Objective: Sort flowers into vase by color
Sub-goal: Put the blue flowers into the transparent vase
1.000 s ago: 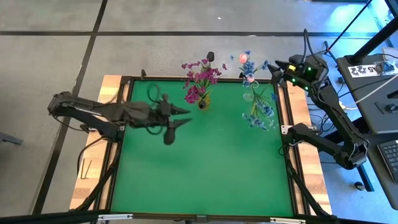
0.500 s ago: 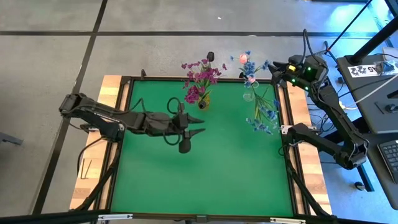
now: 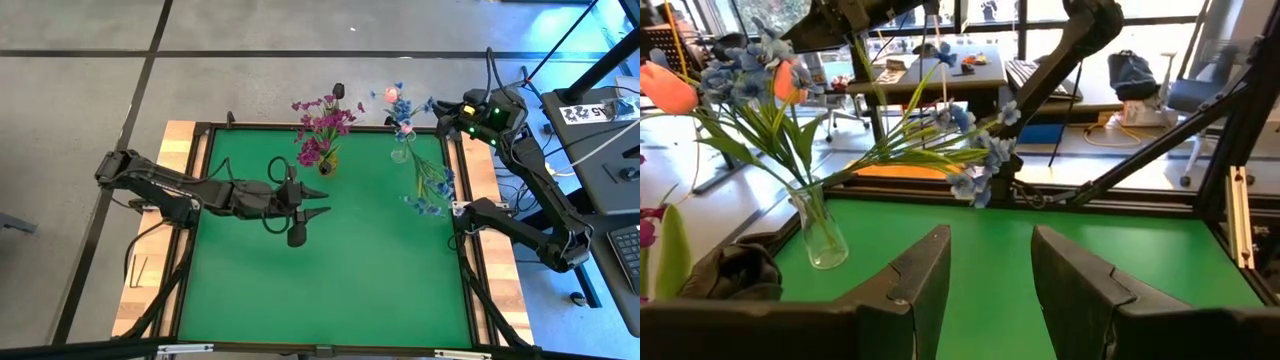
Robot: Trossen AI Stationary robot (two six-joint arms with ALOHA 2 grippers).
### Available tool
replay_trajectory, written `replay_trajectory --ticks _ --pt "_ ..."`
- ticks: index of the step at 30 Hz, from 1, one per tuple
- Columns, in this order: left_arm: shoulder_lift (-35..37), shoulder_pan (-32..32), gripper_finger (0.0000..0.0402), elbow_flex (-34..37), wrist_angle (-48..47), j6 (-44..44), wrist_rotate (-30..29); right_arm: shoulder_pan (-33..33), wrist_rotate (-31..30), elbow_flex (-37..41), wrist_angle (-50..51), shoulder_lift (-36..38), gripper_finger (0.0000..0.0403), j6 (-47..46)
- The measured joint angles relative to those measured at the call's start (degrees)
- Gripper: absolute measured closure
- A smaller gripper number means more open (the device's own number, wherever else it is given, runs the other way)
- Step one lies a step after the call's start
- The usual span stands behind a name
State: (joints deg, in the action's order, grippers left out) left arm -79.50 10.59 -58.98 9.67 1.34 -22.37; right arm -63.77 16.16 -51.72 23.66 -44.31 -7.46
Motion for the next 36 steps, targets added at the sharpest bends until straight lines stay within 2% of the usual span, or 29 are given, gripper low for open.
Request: replay_trajectory --ticks 8,15,22,25,29,36 --pt "0.0 0.0 0.0264 0.0 0.0 0.0 0.0 0.0 3.0 0.0 0.0 0.0 0.0282 0.0" --pt "0.0 0.0 0.0264 0.0 -0.1 0.0 0.0 0.0 3.7 0.0 0.0 0.1 0.0238 0.3" --pt "0.0 0.0 0.0264 0.0 -0.6 0.0 0.0 0.0 15.6 0.1 1.9 4.6 0.0196 5.4" --pt "0.0 0.0 0.0264 0.0 -0.9 0.0 0.0 0.0 18.9 0.1 2.6 8.5 0.0192 6.7" --pt "0.0 0.0 0.0264 0.0 -1.0 0.0 0.0 0.0 20.0 0.1 4.3 14.8 0.0192 8.7" --pt "0.0 0.0 0.0264 0.0 -1.0 0.0 0.0 0.0 31.9 0.0 12.8 21.7 0.0191 15.1"
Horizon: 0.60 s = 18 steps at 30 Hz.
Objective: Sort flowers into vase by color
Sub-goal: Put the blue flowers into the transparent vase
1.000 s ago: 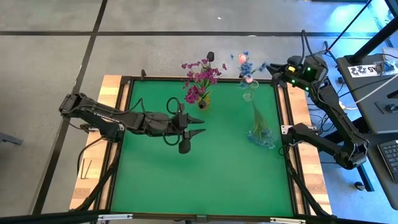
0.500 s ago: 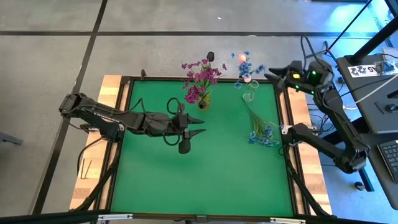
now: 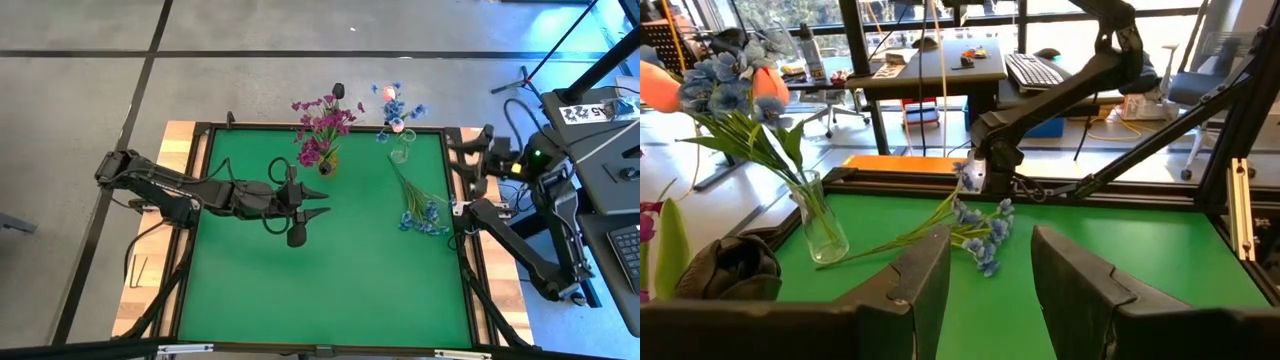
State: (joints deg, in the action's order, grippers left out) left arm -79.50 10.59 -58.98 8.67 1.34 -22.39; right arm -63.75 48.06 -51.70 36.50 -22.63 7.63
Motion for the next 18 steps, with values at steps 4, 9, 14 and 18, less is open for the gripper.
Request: replay_trajectory --ticks 4,9,14,18 --pt "0.0 0.0 0.0264 0.0 0.0 0.1 0.0 0.0 0.5 0.0 10.8 0.0 0.0191 3.6" --pt "0.0 0.3 0.0264 0.0 0.0 0.0 0.0 2.2 -8.7 1.0 18.1 -0.2 0.0191 4.6" --pt "0.0 0.4 0.0264 0.0 0.0 0.0 0.0 4.4 -12.4 3.6 21.5 -2.2 0.0191 3.5" --pt "0.0 0.4 0.0264 0.0 0.0 0.0 0.0 6.7 -14.1 6.0 19.3 -4.1 0.0191 3.2"
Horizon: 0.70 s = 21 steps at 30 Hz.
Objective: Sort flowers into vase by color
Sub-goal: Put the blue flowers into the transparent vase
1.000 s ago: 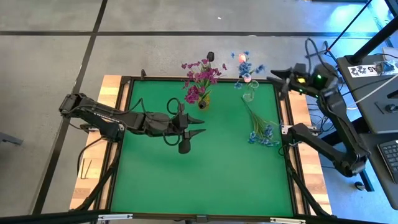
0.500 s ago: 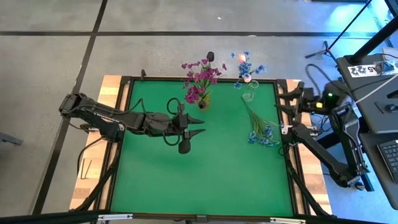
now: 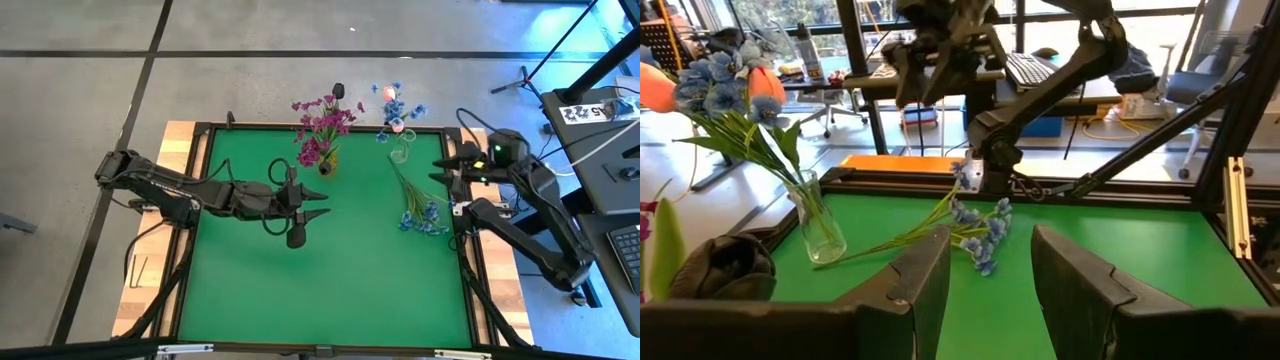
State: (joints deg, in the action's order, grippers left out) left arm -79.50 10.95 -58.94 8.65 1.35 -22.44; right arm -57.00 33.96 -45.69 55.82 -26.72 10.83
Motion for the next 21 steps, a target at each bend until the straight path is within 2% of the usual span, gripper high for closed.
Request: replay_trajectory --ticks 5,10,14,21 --pt "0.0 0.0 0.0264 0.0 0.0 -0.2 0.0 5.4 -1.3 3.2 -7.6 -3.1 0.0191 -3.1" --pt "0.0 0.0 0.0264 0.0 0.0 -0.5 -1.0 15.1 -7.5 5.8 -15.5 -5.3 0.0191 -7.4" --pt "0.0 0.0 0.0264 0.0 0.0 -0.5 -1.0 25.0 -16.5 7.3 -19.0 -7.2 0.0191 -10.3" --pt "0.0 0.4 0.0264 0.0 0.0 -2.2 -1.1 42.3 -36.8 8.0 -19.0 -12.4 0.0191 -18.3"
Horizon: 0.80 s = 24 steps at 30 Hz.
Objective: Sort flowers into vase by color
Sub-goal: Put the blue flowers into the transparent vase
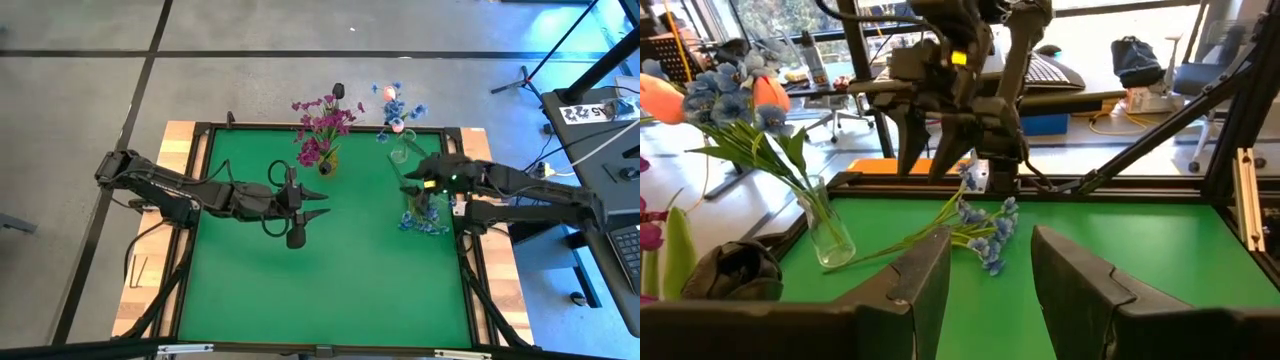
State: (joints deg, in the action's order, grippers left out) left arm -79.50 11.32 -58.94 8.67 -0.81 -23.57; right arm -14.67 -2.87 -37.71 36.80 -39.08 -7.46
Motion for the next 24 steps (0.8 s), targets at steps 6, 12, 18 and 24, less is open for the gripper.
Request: replay_trajectory --ticks 6,12,18,24 --pt "0.0 0.0 0.0264 0.0 0.0 0.1 0.0 6.8 -10.1 0.0 4.1 -5.2 0.0191 -11.7" --pt "0.0 0.0 0.0264 0.0 0.0 0.3 0.0 7.9 -14.4 0.0 11.5 -13.1 0.0191 -19.7" --pt "0.0 0.4 0.0264 0.0 -0.3 0.6 0.0 7.9 -17.2 0.1 15.3 -19.8 0.0191 -27.0" --pt "0.0 1.5 0.0264 0.0 -0.5 0.3 0.1 7.9 -15.3 8.6 6.6 -21.1 0.0191 -29.9"
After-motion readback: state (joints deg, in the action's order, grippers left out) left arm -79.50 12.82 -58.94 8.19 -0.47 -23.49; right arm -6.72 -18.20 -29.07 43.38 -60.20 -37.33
